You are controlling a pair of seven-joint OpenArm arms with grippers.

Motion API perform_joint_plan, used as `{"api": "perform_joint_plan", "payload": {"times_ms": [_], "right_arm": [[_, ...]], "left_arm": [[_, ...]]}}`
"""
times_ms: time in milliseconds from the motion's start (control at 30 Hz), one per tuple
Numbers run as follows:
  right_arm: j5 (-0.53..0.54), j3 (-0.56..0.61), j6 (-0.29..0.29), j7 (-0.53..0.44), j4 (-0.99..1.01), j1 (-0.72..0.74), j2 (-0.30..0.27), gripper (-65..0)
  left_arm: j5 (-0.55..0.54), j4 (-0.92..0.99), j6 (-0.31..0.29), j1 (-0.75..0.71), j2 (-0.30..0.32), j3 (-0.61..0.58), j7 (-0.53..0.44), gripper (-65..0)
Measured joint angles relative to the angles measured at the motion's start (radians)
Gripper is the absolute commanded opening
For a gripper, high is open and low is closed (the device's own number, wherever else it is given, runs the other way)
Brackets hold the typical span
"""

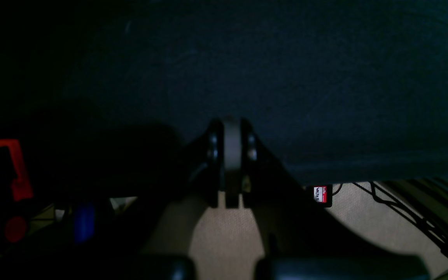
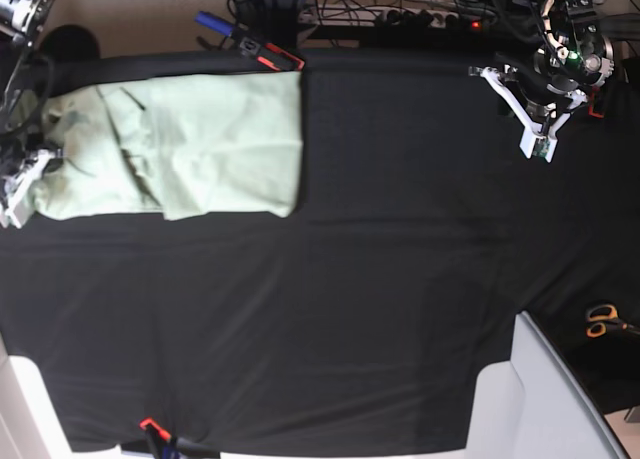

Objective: Fold the T-shirt properly
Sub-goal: 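Grasp the shirt end with the right gripper and drag it toward the arms, then lift the shirt end with the right gripper and fold it over the shirt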

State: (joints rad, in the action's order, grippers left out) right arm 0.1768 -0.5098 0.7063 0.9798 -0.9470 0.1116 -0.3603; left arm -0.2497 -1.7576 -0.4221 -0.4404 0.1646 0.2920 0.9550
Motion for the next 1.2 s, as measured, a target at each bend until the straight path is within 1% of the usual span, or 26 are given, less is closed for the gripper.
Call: {"api": "perform_joint_plan", "payload": {"times_ms": [133, 233, 367, 433, 467, 600, 733, 767, 800, 933, 1067, 1200], "right_arm": [[-0.097, 0.0, 0.0, 0.0, -0.033, 0.011, 0.016, -65.0], [-0.208, 0.0, -0.016, 0.009, -0.19, -0.039, 0.081, -65.0], [-0.324, 0.007, -0.006, 0.018, -0.428, -0.105, 0.174, -65.0], [-0.379, 0.037, -0.005, 0.016, -0.488, -0.108, 0.193, -65.0], [-0.427, 0.065, -0.008, 0.013, -0.51, -0.113, 0.196, -65.0], [-0.502, 0.142, -0.007, 0.008, -0.563, -0.148, 0.241, -65.0], [-0.607, 0.198, -0.007, 0.009, -0.617, -0.176, 0.298, -65.0], [-0.631, 0.208, -0.013, -0.008, -0.63, -0.18, 0.312, -65.0], [-0.654, 0.217, -0.04, -0.023, -0.642, -0.187, 0.327, -65.0], [-0.744, 0.271, -0.1, -0.065, -0.673, -0.235, 0.38, -65.0], [-0.83, 0.284, -0.116, -0.082, -0.687, -0.245, 0.425, -65.0], [-0.896, 0.283, -0.117, -0.111, -0.687, -0.243, 0.447, -65.0]], "left_arm": [[0.0, 0.0, 0.0, 0.0, -0.001, 0.001, 0.0, -65.0], [0.003, 0.0, 0.0, 0.002, -0.001, -0.004, 0.0, -65.0], [0.006, 0.0, 0.0, 0.017, 0.0, -0.006, -0.003, -65.0], [0.005, 0.0, 0.0, 0.018, 0.0, -0.006, -0.003, -65.0], [0.006, 0.0, 0.0, 0.016, -0.001, -0.006, -0.003, -65.0], [0.005, 0.0, 0.0, 0.017, -0.001, -0.005, -0.003, -65.0], [0.006, 0.0, 0.0, 0.016, -0.001, 0.0, -0.003, -65.0], [0.005, 0.0, 0.0, 0.016, -0.001, 0.0, -0.003, -65.0], [0.005, 0.0, 0.0, 0.017, -0.001, 0.0, -0.003, -65.0], [0.006, 0.0, 0.0, 0.016, 0.005, 0.0, -0.003, -65.0], [0.006, 0.0, 0.0, 0.016, 0.005, 0.0, -0.003, -65.0], [0.006, 0.0, 0.0, 0.016, 0.004, 0.0, -0.003, -65.0]]}}
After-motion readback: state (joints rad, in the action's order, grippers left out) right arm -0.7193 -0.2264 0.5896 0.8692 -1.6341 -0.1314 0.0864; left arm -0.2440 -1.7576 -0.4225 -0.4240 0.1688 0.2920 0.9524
